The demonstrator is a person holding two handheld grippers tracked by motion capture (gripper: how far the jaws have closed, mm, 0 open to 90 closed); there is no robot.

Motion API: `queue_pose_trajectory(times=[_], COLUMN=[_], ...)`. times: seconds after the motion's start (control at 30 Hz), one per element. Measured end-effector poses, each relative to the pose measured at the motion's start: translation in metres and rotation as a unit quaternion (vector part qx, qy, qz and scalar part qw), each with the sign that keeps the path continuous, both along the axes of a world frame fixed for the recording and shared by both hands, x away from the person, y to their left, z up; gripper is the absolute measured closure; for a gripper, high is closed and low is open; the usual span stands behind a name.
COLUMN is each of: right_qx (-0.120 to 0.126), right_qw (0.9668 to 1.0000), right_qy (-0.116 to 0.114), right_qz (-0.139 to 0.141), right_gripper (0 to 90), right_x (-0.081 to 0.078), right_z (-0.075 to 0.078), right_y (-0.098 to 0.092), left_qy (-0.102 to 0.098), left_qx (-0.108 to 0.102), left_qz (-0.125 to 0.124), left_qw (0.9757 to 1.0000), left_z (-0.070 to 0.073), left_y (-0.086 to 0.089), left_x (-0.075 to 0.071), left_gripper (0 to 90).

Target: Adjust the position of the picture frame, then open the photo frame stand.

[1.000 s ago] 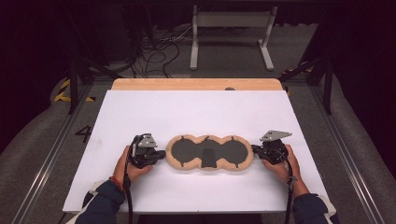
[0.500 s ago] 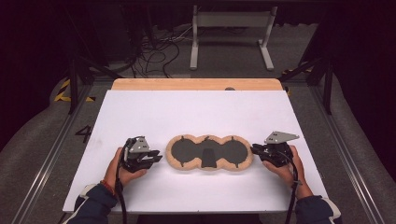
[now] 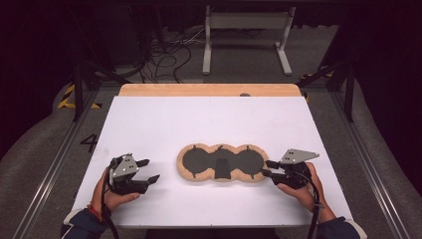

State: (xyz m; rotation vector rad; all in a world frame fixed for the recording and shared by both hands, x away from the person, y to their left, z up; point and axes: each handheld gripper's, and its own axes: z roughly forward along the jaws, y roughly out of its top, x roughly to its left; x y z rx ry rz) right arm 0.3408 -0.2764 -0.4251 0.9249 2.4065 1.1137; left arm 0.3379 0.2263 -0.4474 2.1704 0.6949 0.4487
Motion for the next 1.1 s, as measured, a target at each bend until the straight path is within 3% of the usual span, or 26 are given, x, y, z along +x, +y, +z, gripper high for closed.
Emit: queue_pose_trajectory(times=[0.13,0.2,0.27,0.33,0.43,0.6,0.8,1.1], right_qx=[-0.001,-0.004,0.005,0.009,0.016,0.027,0.032,0.075], right_qw=[0.9999,0.9999,0.9998,0.9998,0.9997,0.9990,0.9977,0.9900], right_qy=[-0.011,-0.014,-0.018,-0.018,-0.007,0.014,0.046,0.096], right_qz=[0.005,0.006,0.005,0.007,0.016,0.032,0.037,0.071], right_gripper=[40.4,30.6,21.7,19.4,22.1,34.7,37.1,51.2], right_x=[-0.007,-0.010,-0.013,-0.016,-0.017,-0.016,-0.013,-0.008], right_z=[0.000,0.000,0.000,0.000,-0.002,-0.005,-0.011,-0.012], right_y=[0.006,0.009,0.011,0.014,0.019,0.031,0.046,0.069], left_qy=[0.011,0.016,0.016,0.010,0.017,0.032,0.035,0.037], left_qx=[-0.003,-0.016,-0.018,-0.018,-0.014,-0.020,-0.013,-0.010], left_qz=[0.026,0.036,0.038,0.037,0.040,0.047,0.049,0.046], left_qw=[0.9996,0.9991,0.9990,0.9991,0.9990,0.9982,0.9981,0.9982], left_z=[-0.004,-0.006,-0.006,-0.006,-0.010,-0.016,-0.019,-0.021], left_y=[0.009,0.014,0.017,0.019,0.022,0.024,0.023,0.022], left_x=[-0.005,-0.007,-0.011,-0.016,-0.021,-0.022,-0.023,-0.025], left_gripper=[14.4,10.5,6.8,5.5,5.4,6.7,7.6,8.0])
